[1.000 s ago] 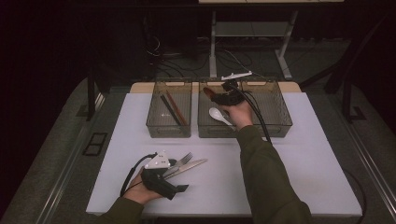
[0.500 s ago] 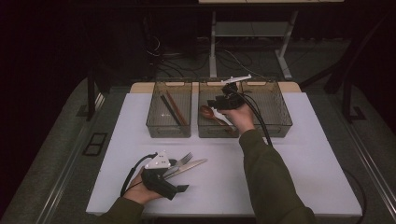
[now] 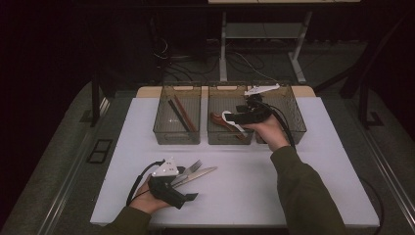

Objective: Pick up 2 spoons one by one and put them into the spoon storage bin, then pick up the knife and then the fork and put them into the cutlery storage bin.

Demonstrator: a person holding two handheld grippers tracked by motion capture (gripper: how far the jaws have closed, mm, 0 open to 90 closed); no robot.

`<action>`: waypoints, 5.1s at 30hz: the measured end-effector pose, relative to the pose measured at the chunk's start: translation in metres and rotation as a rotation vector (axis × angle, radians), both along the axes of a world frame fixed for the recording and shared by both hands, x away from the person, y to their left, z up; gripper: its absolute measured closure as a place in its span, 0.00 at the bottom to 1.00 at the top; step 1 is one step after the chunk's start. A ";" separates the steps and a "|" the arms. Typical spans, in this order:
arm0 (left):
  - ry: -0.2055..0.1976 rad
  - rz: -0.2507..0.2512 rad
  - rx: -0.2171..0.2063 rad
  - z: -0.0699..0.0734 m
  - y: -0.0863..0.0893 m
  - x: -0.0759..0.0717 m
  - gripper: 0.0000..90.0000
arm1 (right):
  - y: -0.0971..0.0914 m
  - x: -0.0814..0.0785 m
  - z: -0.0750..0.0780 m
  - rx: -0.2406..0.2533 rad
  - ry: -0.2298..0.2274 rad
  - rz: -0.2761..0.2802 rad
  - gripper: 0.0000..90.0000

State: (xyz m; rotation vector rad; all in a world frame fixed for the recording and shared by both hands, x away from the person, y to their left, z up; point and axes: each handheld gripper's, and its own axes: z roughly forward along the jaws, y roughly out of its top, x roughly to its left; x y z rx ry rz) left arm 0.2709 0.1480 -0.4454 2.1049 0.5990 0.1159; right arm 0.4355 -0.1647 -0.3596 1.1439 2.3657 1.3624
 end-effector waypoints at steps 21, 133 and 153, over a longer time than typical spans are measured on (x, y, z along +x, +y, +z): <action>-0.006 -0.013 0.019 0.000 0.002 0.000 0.00 | -0.046 -0.066 -0.011 0.022 -0.073 -0.029 0.21; 0.032 0.022 0.218 0.002 0.041 0.033 0.94 | -0.124 -0.183 -0.084 -0.050 -0.039 0.003 0.21; -0.026 0.100 0.233 0.025 0.031 0.029 0.94 | -0.123 -0.178 -0.080 -0.071 -0.002 -0.005 0.24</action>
